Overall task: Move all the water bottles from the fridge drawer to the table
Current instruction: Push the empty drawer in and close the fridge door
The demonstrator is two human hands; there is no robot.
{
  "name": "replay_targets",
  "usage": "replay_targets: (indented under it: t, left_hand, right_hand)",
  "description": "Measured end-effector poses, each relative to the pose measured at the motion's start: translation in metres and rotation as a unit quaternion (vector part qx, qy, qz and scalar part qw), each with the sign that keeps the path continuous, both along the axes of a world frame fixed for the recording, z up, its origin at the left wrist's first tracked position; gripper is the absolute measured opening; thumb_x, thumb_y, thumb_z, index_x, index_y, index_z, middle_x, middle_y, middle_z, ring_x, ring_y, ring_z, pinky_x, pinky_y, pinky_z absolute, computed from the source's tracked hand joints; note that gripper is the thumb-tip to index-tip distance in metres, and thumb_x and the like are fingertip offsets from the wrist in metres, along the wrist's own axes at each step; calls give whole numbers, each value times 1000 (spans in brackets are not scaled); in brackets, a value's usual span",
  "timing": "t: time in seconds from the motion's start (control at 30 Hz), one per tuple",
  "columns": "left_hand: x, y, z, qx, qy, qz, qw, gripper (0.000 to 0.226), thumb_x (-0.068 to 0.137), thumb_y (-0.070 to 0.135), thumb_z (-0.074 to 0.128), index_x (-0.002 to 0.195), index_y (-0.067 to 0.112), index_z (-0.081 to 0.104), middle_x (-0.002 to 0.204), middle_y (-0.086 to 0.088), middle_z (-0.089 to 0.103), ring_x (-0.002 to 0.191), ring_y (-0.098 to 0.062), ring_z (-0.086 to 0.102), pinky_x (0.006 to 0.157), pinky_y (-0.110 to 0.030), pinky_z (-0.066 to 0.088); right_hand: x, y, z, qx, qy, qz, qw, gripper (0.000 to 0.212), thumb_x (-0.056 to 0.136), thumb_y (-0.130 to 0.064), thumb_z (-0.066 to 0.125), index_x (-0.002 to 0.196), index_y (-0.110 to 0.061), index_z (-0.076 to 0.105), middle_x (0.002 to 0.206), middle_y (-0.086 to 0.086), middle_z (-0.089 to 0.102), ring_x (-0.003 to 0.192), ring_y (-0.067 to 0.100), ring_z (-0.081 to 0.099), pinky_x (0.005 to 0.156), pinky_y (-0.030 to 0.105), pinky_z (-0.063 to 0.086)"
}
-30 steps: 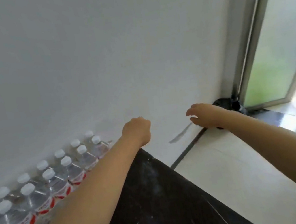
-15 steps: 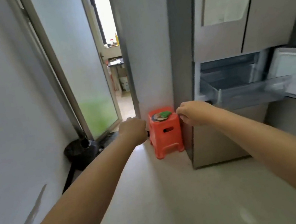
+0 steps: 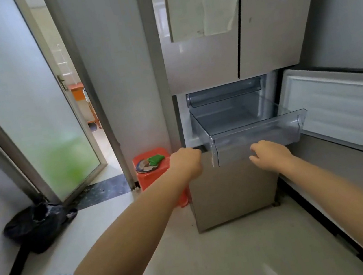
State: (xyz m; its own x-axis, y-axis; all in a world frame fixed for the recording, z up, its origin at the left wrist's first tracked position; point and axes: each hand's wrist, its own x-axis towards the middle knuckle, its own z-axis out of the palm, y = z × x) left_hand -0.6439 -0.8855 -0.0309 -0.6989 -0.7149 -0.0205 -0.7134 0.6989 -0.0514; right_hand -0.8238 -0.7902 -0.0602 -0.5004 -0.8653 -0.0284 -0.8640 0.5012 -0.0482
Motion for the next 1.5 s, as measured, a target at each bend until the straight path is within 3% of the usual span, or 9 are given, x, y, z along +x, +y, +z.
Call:
replay_targets:
  t: [0.43,0.57,0.67,0.77,0.9,1.0,1.1,1.2,1.5]
  left_hand:
    - [-164,-167,-94,114,25,-69,991,56,94,36,51,140,12,34,138,-12,47,129,-30,43,103,-42,40]
    - [-189,-199,-108,75,27,-127,989,58,95,38,46,144,13,26,135,-10,52,126,-28,47,106,-37,33]
    - [-197,-226,-112,93,32,-147,984,51,98,31,42,143,12,28,136,-10,49,124,-28,47,104,-34,35]
    - [-208,-258,-113,76,31,-113,990,45,97,17,43,140,12,32,131,-13,48,118,-31,47,97,-34,37]
    - [-231,-296,-113,-45,-2,-92,995,55,85,4,54,138,6,37,139,-17,40,130,-34,37,108,-40,31]
    - [-245,-323,-124,-129,-23,-119,984,67,83,15,64,142,1,35,151,-18,30,142,-32,27,117,-46,20]
    - [-261,-350,-147,-100,-77,-83,989,70,95,13,43,151,4,3,160,-14,-3,148,-33,-3,120,-45,-4]
    - [-278,-368,-163,-65,-12,-13,998,74,96,11,41,150,4,-9,160,-13,-12,148,-31,-9,120,-42,-5]
    - [-292,-351,-153,-69,-25,12,997,69,94,13,42,150,2,4,159,-16,0,148,-33,-1,120,-47,4]
  right_hand:
    - [-131,-174,-76,-9,-99,-118,988,54,97,-43,39,129,0,44,132,22,49,120,34,49,95,38,44]
    - [-137,-188,-100,-104,100,-54,988,47,67,-32,81,83,2,53,71,21,62,67,33,62,61,34,53]
    - [-146,-209,-120,-136,65,-58,987,62,47,-31,92,71,-9,38,51,13,52,48,26,54,57,32,38]
    - [-162,-255,-123,-142,-3,-67,988,39,58,-23,81,66,3,53,60,22,56,54,38,60,57,35,52]
    - [-194,-311,-106,-114,-52,-20,992,26,91,-11,50,107,9,54,110,28,51,105,44,50,96,48,40]
    - [-222,-339,-116,-114,-67,38,990,26,79,4,59,103,13,60,99,32,57,91,48,57,87,61,48]
    - [-244,-369,-118,-90,-41,66,993,49,90,-3,49,138,-1,37,141,22,34,130,38,34,114,45,29]
    - [-262,-397,-126,-113,-60,78,989,58,92,-8,46,145,-11,24,152,12,20,140,32,21,115,41,28]
    - [-269,-368,-123,-79,-57,91,991,57,94,-20,48,146,-8,25,155,12,16,143,28,15,117,35,22]
